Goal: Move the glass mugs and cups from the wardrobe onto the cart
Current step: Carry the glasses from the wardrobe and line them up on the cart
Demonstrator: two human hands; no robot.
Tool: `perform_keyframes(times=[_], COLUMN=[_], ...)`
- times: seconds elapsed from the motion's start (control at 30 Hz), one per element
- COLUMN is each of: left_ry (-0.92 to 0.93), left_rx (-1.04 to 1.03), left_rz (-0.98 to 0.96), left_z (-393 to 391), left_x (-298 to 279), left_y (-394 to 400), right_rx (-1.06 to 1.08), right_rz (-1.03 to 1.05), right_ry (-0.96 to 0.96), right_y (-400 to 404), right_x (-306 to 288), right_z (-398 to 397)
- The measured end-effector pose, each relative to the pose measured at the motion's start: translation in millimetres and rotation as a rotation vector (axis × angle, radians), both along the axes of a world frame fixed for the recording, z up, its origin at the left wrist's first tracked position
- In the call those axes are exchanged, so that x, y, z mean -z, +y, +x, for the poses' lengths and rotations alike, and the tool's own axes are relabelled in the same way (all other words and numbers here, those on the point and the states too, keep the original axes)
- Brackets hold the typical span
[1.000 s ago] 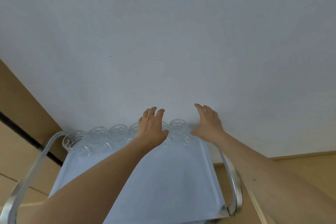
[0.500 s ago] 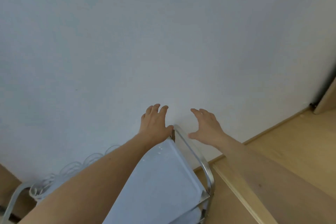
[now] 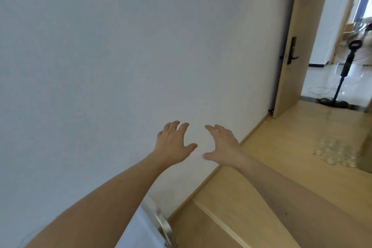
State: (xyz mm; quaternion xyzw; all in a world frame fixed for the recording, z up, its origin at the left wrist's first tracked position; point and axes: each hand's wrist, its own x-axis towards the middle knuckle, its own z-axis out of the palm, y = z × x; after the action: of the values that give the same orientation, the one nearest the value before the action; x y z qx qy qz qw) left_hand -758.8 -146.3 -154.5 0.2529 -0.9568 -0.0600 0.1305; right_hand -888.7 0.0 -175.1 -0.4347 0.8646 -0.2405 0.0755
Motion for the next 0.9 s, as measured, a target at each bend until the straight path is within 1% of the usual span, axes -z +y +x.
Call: perform_keyframes(times=[0.3, 0.53, 0.73, 0.9], left_ry=[-0.043, -0.05, -0.098, -0.099], left_rx=[0.269, 0.429, 0.552, 0.665], left_rz=[0.014, 0.053, 0.061, 0.04], left_z=[-193, -303, -367, -426], left_x=[21, 31, 44, 46], left_y=[99, 160, 191, 194], right_rx=[0.277, 0.46, 0.603, 0.701], right_rz=[0.038, 0.086, 0.122, 0.148], right_ry=[0.008, 0.019, -0.022, -0.032], right_y=[130, 206, 241, 246], right_x=[10, 19, 36, 43], right_z=[-151, -233, -280, -315])
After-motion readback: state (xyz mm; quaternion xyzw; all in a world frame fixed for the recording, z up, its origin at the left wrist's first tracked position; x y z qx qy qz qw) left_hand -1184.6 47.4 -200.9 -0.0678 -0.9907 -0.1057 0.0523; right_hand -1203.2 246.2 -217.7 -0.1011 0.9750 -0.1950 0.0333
